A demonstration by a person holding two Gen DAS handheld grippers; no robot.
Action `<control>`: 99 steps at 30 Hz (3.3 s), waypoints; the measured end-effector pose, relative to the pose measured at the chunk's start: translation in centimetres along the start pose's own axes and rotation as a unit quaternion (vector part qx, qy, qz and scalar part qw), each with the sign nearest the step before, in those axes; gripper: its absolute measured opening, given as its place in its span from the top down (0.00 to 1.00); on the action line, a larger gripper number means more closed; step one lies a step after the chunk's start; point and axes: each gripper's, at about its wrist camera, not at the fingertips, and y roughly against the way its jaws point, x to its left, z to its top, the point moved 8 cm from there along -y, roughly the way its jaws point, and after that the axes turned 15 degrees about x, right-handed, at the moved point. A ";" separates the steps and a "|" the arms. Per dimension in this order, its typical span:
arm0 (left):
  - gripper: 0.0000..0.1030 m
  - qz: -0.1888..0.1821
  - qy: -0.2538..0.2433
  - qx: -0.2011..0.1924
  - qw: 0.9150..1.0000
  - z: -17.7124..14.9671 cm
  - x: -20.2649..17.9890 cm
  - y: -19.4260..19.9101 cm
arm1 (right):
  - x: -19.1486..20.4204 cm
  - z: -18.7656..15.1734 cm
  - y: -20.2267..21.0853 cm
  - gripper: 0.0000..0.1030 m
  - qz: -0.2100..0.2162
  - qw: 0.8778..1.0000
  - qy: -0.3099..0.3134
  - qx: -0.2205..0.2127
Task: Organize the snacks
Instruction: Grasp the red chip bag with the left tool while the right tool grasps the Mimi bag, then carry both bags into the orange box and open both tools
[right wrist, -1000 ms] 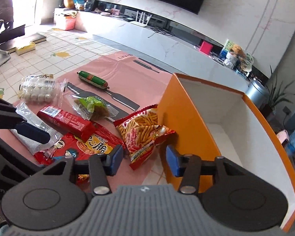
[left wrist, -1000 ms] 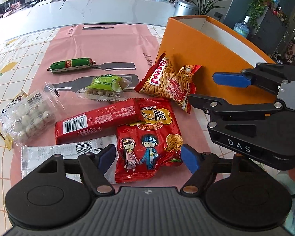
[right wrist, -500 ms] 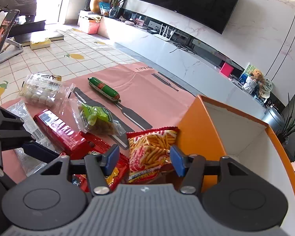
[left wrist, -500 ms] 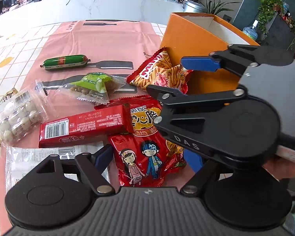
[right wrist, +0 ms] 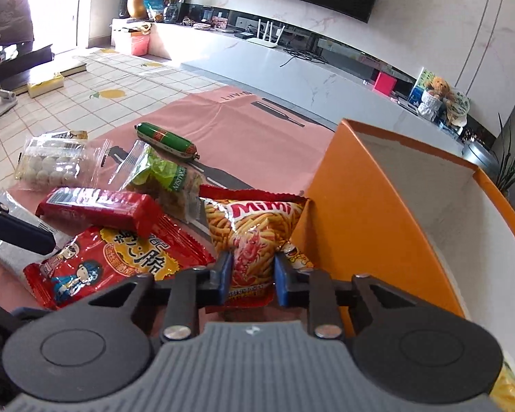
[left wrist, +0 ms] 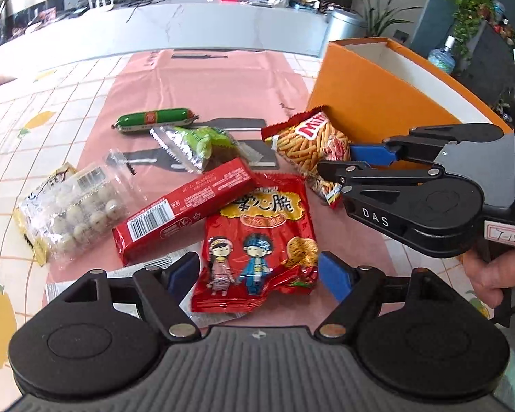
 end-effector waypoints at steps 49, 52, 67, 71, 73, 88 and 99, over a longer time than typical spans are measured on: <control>0.25 -0.031 -0.027 -0.108 0.993 1.6 -5.0 11.4 | -3.2 -5.8 18.2 0.83 0.019 0.977 -0.212 -0.025; 0.25 -0.038 -0.043 -0.125 0.990 2.9 -6.1 12.6 | -4.7 -5.4 19.8 0.83 0.005 0.977 -0.210 -0.035; 0.25 -0.102 -0.157 -0.104 0.977 10.8 -13.8 10.9 | -15.4 -5.4 20.6 0.83 -0.041 0.970 -0.240 0.000; 0.25 -0.101 -0.190 -0.070 0.974 12.5 -15.1 8.3 | -17.7 -6.0 18.2 0.83 -0.024 0.966 -0.255 0.033; 0.25 -0.095 -0.206 -0.054 0.972 13.5 -15.7 6.9 | -18.5 -6.2 16.7 0.83 -0.017 0.965 -0.258 0.052; 0.25 0.004 -0.267 0.057 0.962 16.8 -17.9 -3.6 | -20.3 -4.2 7.0 0.83 0.002 0.973 -0.175 0.149; 0.25 0.059 -0.291 0.132 0.946 16.4 -17.9 -8.4 | -20.9 -5.4 2.1 0.83 0.033 0.963 -0.157 0.218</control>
